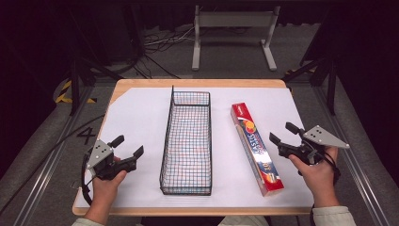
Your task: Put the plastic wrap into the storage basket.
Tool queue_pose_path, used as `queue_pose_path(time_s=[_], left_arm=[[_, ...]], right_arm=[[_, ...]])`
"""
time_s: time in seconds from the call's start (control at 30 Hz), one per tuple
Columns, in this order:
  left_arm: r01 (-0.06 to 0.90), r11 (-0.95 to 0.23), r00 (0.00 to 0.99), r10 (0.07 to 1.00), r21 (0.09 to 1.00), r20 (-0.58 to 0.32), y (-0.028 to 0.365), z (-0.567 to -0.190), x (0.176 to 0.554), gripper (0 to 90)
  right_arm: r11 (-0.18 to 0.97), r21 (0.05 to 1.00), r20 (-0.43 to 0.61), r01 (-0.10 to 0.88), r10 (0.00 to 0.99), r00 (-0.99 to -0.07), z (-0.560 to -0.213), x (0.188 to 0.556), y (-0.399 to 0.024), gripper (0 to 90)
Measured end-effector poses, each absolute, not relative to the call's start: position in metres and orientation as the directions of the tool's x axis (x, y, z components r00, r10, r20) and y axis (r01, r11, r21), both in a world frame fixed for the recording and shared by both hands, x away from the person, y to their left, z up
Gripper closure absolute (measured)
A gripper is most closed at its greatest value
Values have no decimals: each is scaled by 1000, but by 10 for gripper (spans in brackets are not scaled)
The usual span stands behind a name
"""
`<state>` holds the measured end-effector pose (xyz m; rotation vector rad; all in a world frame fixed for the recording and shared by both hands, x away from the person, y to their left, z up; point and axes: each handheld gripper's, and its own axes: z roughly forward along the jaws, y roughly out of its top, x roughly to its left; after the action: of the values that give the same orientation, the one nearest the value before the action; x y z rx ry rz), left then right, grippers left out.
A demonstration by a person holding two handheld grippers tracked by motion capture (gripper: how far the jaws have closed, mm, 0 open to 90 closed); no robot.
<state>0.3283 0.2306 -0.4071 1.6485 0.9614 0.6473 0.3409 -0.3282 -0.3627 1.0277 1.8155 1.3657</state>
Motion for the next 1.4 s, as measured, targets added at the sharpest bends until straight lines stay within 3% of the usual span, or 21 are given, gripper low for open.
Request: queue_pose_path(time_s=[0.9, 1.4], left_arm=[[271, -111, 516, 855, 956, -47, 228, -409, 331, 183], [279, -120, 485, 874, 953, -32, 234, -411, 324, 188]], right_arm=[[208, 920, -9, 333, 859, -512, -341, 378, -303, 224], [211, 772, 87, 600, 900, -428, -341, 407, -287, 243]])
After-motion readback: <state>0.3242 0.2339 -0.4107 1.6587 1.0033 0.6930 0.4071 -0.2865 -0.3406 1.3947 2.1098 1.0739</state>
